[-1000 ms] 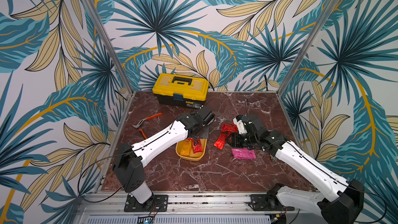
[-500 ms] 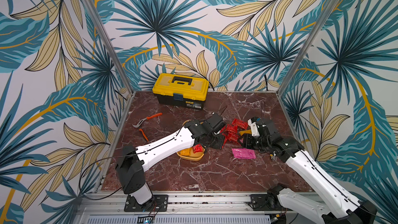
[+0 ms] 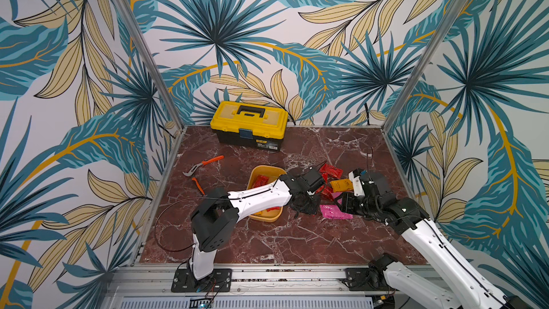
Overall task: Take the tea bags out of the storage box
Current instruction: Place the tea bag at the center of the board.
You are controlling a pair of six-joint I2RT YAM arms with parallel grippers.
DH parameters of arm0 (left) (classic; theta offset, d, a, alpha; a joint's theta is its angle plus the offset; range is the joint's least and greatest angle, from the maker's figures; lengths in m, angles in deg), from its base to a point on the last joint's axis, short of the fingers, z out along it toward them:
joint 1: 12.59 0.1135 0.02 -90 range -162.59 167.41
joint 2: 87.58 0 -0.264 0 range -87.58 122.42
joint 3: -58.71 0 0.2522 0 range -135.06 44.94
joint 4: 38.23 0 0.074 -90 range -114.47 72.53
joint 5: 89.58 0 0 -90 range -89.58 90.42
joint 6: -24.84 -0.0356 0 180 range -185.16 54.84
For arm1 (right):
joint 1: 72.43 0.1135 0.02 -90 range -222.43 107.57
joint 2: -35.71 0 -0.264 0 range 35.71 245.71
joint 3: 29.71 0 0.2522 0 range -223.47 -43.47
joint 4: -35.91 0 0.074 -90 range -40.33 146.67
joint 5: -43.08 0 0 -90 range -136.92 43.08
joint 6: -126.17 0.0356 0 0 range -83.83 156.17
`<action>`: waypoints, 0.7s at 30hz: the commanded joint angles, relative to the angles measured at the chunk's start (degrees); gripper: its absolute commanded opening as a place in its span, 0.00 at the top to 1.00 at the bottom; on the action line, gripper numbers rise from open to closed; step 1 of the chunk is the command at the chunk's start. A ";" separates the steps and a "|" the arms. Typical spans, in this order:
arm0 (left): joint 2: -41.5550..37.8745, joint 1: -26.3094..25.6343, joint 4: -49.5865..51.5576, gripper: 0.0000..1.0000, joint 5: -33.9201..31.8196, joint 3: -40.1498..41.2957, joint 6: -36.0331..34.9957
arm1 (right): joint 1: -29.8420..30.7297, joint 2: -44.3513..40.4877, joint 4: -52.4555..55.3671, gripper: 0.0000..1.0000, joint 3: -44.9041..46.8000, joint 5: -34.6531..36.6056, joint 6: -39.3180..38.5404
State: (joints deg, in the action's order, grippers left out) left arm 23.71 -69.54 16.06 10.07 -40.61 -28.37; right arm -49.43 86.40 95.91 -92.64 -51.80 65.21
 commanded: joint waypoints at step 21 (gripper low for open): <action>-6.60 -1.15 3.86 0.50 -5.59 -2.90 -0.10 | -0.31 3.85 0.96 0.53 -3.41 -1.27 -1.00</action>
State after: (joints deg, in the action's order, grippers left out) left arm 22.42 -70.83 17.90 7.34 -41.69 -28.30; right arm -49.54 89.53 96.26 -94.69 -52.13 64.81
